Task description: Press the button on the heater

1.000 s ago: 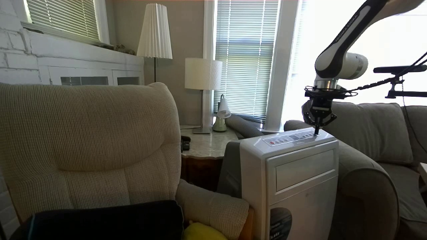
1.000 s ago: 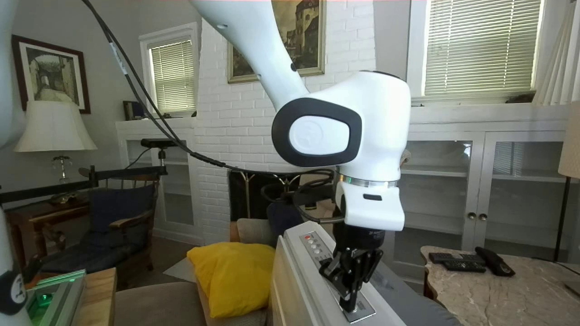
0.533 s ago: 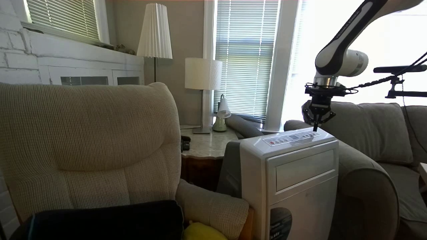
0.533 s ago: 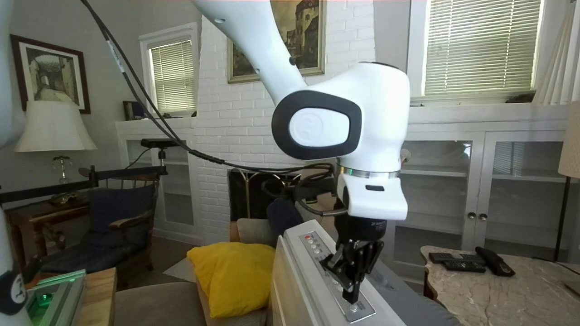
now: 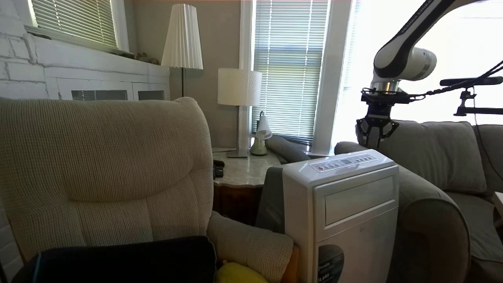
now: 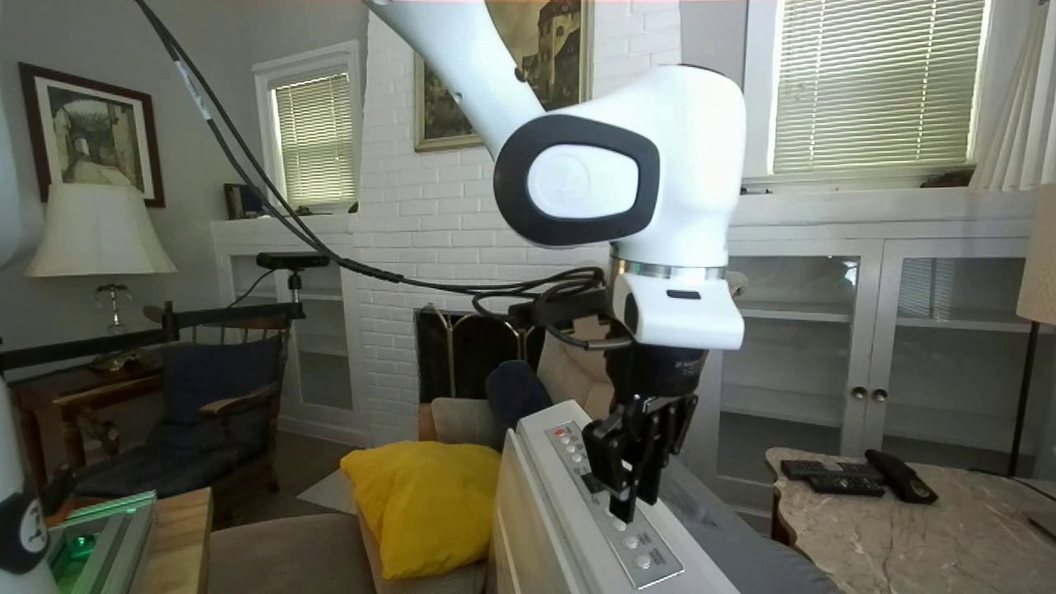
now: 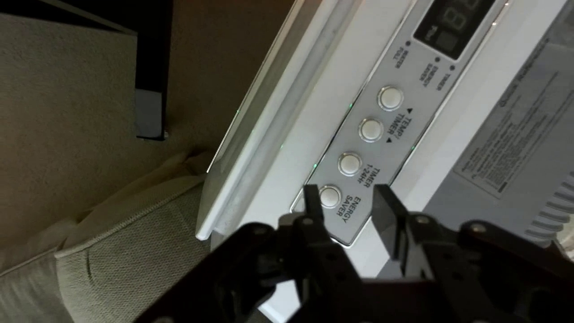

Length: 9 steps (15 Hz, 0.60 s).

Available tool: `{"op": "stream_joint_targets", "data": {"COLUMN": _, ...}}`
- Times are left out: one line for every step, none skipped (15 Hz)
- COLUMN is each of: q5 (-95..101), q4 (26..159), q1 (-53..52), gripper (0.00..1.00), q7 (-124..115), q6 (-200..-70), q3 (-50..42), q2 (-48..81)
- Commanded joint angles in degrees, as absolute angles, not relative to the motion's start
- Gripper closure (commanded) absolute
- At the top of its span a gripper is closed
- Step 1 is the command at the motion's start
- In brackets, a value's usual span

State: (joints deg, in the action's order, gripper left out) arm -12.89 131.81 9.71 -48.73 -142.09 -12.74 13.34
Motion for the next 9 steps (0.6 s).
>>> {"op": "stream_joint_targets", "data": {"q5": -8.38, "q4": 133.82, "q1": 8.81, "gripper": 0.32, "q7": -47.43, "q6": -136.10, "q3": -13.55, "q2": 7.23}}
{"op": "stream_joint_targets", "data": {"q5": -6.98, "q4": 133.75, "q1": 8.82, "gripper": 0.26, "q7": -46.90, "q6": -134.55, "q3": -13.41, "q2": 6.28}}
{"op": "stream_joint_targets", "data": {"q5": -5.93, "q4": 133.63, "q1": 8.93, "gripper": 0.18, "q7": -45.97, "q6": -132.63, "q3": -13.15, "q2": 5.32}}
{"op": "stream_joint_targets", "data": {"q5": -5.07, "q4": 133.56, "q1": 9.00, "gripper": 0.12, "q7": -45.18, "q6": -131.25, "q3": -12.90, "q2": 4.55}}
{"op": "stream_joint_targets", "data": {"q5": -4.49, "q4": 133.70, "q1": 9.06, "gripper": 0.04, "q7": -43.96, "q6": -130.30, "q3": -12.64, "q2": 3.73}}
{"op": "stream_joint_targets", "data": {"q5": -3.31, "q4": 134.00, "q1": 8.99, "gripper": 0.01, "q7": -42.78, "q6": -129.74, "q3": -12.43, "q2": 2.95}}
{"op": "stream_joint_targets", "data": {"q5": -2.78, "q4": 134.21, "q1": 8.97, "gripper": 0.00, "q7": -41.21, "q6": -129.11, "q3": -12.15, "q2": 2.27}}
{"op": "stream_joint_targets", "data": {"q5": -2.36, "q4": 134.62, "q1": 8.95, "gripper": 0.00, "q7": -38.84, "q6": -128.63, "q3": -11.79, "q2": 1.33}}
{"op": "stream_joint_targets", "data": {"q5": -2.07, "q4": 134.94, "q1": 8.94, "gripper": 0.00, "q7": -36.33, "q6": -127.92, "q3": -11.48, "q2": 0.40}}
